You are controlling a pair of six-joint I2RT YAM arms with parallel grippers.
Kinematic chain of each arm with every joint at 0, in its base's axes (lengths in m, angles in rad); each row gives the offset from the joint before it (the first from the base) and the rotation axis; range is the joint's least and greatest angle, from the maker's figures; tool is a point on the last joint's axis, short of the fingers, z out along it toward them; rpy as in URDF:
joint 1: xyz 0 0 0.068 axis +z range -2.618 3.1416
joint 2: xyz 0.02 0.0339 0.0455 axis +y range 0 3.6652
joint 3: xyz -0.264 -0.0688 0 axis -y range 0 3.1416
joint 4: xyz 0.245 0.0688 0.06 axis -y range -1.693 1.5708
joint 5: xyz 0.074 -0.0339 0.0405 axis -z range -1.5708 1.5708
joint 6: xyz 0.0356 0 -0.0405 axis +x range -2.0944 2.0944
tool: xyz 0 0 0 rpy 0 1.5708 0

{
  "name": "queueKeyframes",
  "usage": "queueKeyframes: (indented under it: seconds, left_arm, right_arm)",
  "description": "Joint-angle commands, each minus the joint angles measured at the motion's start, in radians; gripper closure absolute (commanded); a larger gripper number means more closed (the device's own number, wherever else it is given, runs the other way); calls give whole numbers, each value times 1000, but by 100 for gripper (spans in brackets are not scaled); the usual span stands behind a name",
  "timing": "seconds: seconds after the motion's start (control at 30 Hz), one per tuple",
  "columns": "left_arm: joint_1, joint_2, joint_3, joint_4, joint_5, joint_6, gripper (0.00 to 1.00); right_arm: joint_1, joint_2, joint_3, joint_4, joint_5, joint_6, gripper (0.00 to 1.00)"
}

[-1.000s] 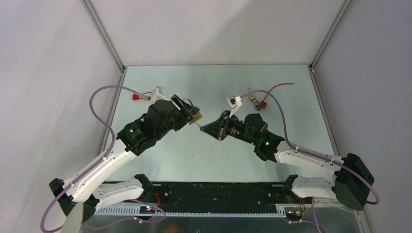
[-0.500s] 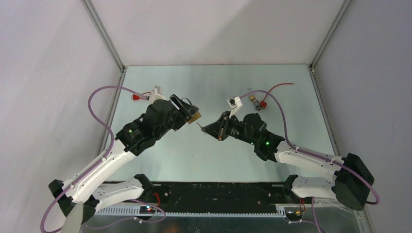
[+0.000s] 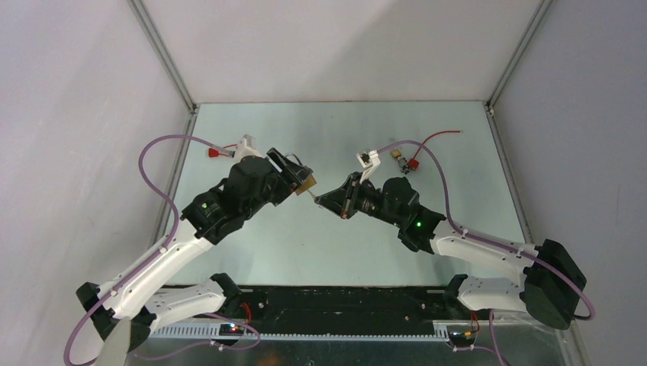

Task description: Unlock with the key

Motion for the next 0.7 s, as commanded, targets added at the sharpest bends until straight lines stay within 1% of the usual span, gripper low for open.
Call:
queueKeyframes:
  seconds: [0.0,0.4,0.67]
  left_arm:
    - [5,-30,43,118,-1,-2,100]
    - [6,-24,32,131,21,-8,100]
    - [5,-31,26,136,9,-5,100]
  right_arm:
    - [-4,10,51,50,-7,-2,100]
    - [0,44,71,72,-18,12,100]
    - [1,50,82,65,-24,10,100]
